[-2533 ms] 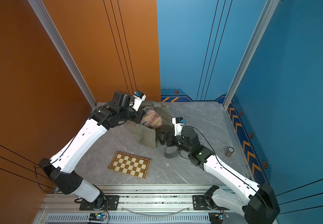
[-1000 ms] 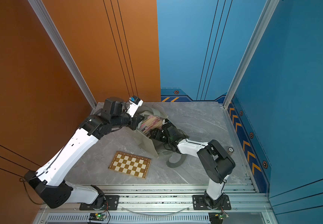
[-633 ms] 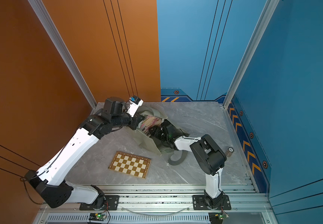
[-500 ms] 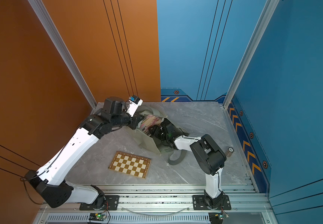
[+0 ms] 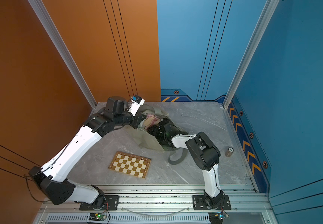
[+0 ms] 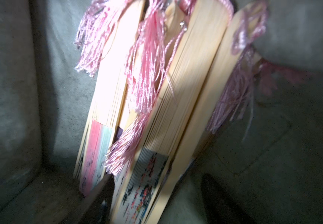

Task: Take out the folding fans from the tote bags
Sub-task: Pick up the folding fan from the canvas bag.

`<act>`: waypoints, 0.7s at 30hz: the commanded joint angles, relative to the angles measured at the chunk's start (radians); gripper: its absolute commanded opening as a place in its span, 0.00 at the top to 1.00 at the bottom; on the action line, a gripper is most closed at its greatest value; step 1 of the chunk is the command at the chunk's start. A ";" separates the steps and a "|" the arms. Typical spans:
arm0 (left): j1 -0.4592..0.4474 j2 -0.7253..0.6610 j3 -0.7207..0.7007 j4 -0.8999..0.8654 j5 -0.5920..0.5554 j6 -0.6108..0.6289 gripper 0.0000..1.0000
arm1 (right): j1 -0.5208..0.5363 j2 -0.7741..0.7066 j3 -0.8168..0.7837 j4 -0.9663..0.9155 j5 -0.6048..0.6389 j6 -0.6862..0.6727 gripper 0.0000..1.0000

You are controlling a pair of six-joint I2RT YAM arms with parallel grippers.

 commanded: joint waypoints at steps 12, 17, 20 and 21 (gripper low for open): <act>0.069 -0.160 -0.289 0.347 0.233 0.096 1.00 | -0.015 -0.048 -0.227 0.297 -0.055 0.085 0.23; 0.102 -0.148 -0.293 0.394 0.273 0.159 1.00 | 0.001 -0.020 -0.287 0.450 -0.059 0.127 0.22; 0.118 -0.108 -0.282 0.459 0.325 0.145 1.00 | 0.008 0.038 -0.291 0.538 -0.054 0.180 0.22; 0.118 -0.089 -0.273 0.478 0.341 0.144 1.00 | 0.009 0.058 -0.291 0.584 -0.055 0.202 0.22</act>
